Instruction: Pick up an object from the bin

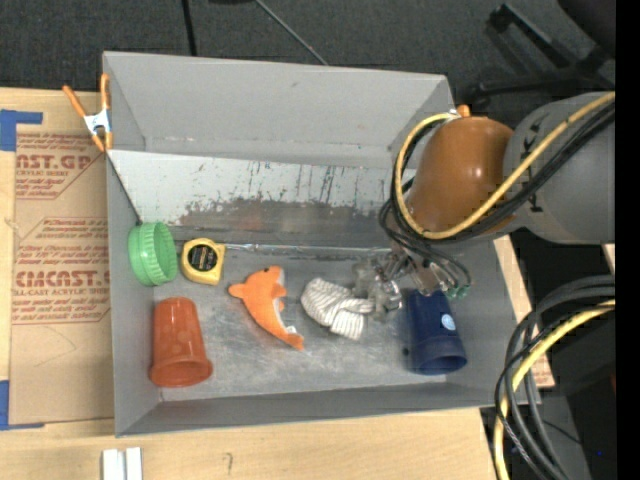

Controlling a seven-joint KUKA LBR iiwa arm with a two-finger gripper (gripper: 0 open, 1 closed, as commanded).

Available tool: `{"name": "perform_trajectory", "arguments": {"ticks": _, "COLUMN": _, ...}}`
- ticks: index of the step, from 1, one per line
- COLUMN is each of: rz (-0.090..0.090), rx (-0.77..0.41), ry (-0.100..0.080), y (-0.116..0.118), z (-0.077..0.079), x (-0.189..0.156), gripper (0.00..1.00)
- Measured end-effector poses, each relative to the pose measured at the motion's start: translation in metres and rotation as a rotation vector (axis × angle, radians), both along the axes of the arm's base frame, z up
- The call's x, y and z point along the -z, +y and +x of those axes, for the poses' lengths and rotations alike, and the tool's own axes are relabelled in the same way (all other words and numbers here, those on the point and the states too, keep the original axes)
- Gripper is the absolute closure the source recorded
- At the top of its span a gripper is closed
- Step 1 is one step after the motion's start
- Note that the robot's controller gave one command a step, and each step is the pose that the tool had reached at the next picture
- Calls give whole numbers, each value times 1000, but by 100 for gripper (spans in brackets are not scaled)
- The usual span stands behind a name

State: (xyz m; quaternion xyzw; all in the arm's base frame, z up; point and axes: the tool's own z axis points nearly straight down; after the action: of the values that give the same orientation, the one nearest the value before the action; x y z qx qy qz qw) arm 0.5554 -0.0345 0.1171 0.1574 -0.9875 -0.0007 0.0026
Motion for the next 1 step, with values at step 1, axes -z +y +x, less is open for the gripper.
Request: {"name": "perform_trajectory", "arguments": {"ticks": 1, "rz": -1, "rx": 0, "ry": -7, "y": 0, "z": 2, "x": -20, "gripper": 100}}
